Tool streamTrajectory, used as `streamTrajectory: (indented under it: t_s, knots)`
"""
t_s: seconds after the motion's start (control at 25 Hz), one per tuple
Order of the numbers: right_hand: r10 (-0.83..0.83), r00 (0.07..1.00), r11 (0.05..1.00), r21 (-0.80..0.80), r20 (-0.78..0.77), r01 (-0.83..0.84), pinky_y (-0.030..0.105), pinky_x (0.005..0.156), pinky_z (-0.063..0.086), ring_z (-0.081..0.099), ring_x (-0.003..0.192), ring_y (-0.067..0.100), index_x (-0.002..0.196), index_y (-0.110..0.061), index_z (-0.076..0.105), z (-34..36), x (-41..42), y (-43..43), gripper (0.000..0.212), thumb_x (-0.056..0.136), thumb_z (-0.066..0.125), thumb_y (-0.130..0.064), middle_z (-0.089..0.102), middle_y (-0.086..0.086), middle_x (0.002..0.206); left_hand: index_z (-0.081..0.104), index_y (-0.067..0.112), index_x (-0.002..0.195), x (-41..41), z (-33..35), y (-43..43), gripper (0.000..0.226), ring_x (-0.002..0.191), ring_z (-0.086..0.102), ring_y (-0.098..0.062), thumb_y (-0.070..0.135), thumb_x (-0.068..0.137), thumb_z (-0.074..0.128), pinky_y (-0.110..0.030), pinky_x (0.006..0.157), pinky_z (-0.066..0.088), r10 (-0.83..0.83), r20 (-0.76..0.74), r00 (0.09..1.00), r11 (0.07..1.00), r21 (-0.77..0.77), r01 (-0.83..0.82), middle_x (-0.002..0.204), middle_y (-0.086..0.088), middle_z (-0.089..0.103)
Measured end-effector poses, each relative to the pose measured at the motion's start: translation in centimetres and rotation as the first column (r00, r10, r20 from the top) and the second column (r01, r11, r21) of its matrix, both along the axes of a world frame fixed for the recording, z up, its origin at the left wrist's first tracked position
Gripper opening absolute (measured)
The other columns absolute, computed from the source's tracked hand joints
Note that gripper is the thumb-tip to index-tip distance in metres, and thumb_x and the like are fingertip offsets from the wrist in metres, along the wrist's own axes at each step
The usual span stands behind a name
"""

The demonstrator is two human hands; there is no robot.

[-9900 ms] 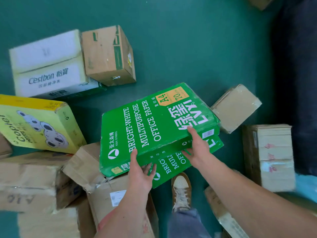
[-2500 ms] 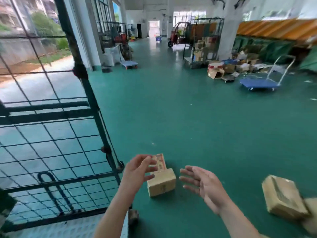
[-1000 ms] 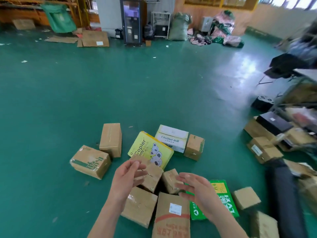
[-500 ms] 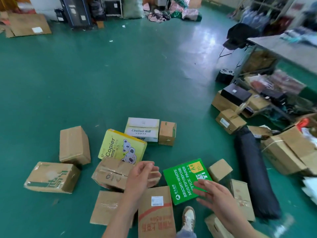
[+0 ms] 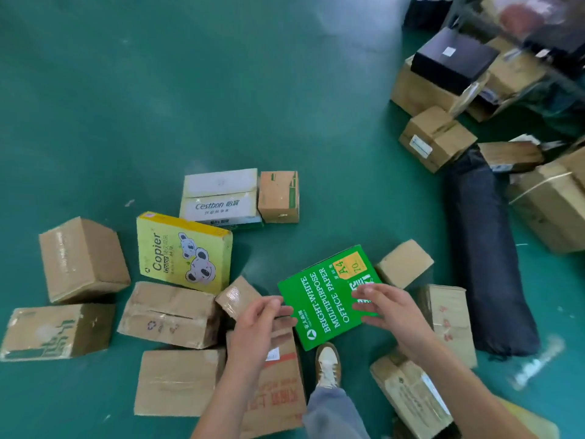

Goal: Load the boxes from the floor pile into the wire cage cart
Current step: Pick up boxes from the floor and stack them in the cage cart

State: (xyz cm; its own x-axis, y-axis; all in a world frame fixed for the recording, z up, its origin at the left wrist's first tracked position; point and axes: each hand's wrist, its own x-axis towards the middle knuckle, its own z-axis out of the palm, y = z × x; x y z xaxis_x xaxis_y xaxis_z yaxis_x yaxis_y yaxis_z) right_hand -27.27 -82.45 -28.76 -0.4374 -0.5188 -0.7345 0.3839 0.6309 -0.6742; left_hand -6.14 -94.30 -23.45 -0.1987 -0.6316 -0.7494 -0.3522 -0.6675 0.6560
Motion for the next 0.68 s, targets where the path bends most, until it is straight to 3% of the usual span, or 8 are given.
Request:
streamTrajectory:
  t_s: [0.28,0.44,0.56,0.68]
  knots:
    - [0.018,0.999,0.978,0.207,0.051,-0.029,0.035,0.081,0.059,0.073,0.087,0.013,0.107,-0.015,0.068,-24.5,-2.4,0.1,0.016,0.104,0.053,-0.019,0.076,0.0,0.104,0.064,0.005,0.108,-7.6,-23.3,-0.9,0.018,0.076,0.072,-0.024,0.018,0.103,0.055,-0.037,0.071,0.058,-0.056,0.143,0.988,0.96,0.281,0.014,0.1,-0.017,0.075]
    - [0.018,1.0,0.938,0.346,0.006,-0.019,0.031,0.073,0.056,0.073,0.087,0.015,0.116,-0.012,0.066,-37.8,-2.3,3.3,0.02,0.105,0.049,-0.017,0.075,-0.003,0.1,0.061,0.007,0.118,-8.5,-38.6,0.0,0.025,0.08,0.07,-0.024,0.025,0.103,0.054,-0.044,0.082,0.058,-0.132,0.255,0.958,0.894,0.448,0.004,0.102,-0.013,0.071]
    - [0.142,0.99,0.896,0.424,0.002,-0.13,0.038,0.083,0.058,0.071,0.091,0.015,0.12,-0.013,0.064,-45.5,-4.1,5.3,0.023,0.103,0.051,-0.021,0.073,-0.004,0.103,0.057,0.008,0.125,-8.2,-48.4,1.1,0.03,0.089,0.069,-0.023,0.028,0.103,0.053,-0.041,0.078,0.058,-0.202,0.331,0.922,0.87,0.493,0.014,0.104,-0.01,0.068]
    - [0.357,0.934,0.814,0.494,-0.009,-0.306,0.037,0.103,0.049,0.064,0.114,0.021,0.136,-0.01,0.058,-51.4,-6.8,6.4,0.037,0.103,0.049,-0.026,0.067,0.004,0.129,0.052,0.009,0.14,-8.0,-55.7,1.9,0.043,0.101,0.062,-0.026,0.029,0.102,0.056,-0.041,0.09,0.054,-0.282,0.401,0.872,0.891,0.447,0.083,0.116,-0.008,0.063]
